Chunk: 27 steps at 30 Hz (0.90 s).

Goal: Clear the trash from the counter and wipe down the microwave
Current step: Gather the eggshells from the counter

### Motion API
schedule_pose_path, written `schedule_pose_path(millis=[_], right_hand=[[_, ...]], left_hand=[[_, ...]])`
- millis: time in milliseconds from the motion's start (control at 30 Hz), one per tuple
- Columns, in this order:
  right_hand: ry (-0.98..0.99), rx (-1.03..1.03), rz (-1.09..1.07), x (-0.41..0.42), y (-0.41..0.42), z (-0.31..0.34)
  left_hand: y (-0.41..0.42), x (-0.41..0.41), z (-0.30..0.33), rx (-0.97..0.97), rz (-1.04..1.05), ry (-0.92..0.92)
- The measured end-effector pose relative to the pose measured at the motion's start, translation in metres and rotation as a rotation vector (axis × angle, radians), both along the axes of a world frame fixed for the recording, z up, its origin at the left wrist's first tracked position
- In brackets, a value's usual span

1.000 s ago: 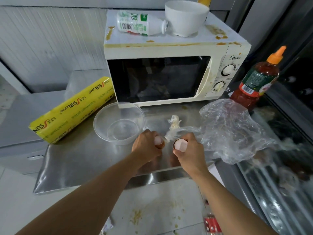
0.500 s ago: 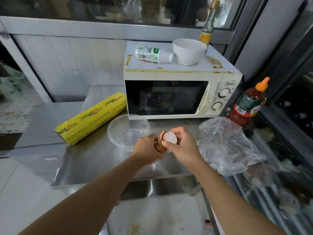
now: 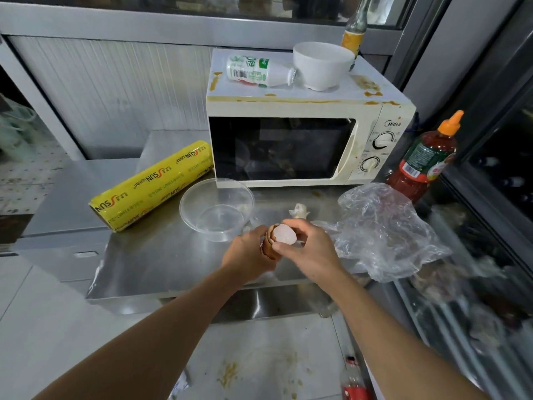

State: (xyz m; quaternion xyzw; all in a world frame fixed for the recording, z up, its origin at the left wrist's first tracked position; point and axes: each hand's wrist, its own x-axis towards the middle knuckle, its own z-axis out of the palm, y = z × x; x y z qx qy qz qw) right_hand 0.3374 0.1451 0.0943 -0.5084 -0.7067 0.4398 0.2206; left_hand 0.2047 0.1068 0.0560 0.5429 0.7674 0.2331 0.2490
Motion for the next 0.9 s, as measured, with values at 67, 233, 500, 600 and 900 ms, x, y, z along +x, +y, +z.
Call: schedule_pose_path(millis=[67,233,500,600,900], right_hand=[[0.009,-0.017,-0.004,0.003,0.000,-0.001],[0.027,-0.057,-0.056,0.013,0.001,-0.007],[-0.155,-0.106,-0.140,0.045,-0.001,-0.032],[-0.203,-0.080,-0.183,0.052,-0.003,-0.045],[-0.290,0.051,-0.250,0.045,0.019,-0.079]], left_hand=[[0.001,0.001,-0.002,0.007,0.004,-0.037],[0.002,0.004,-0.009,0.050,0.010,-0.102],[0.003,0.009,-0.024,0.130,0.043,-0.154],[0.004,0.008,-0.030,0.111,0.055,-0.167],[0.017,0.008,-0.040,0.097,0.070,-0.198]])
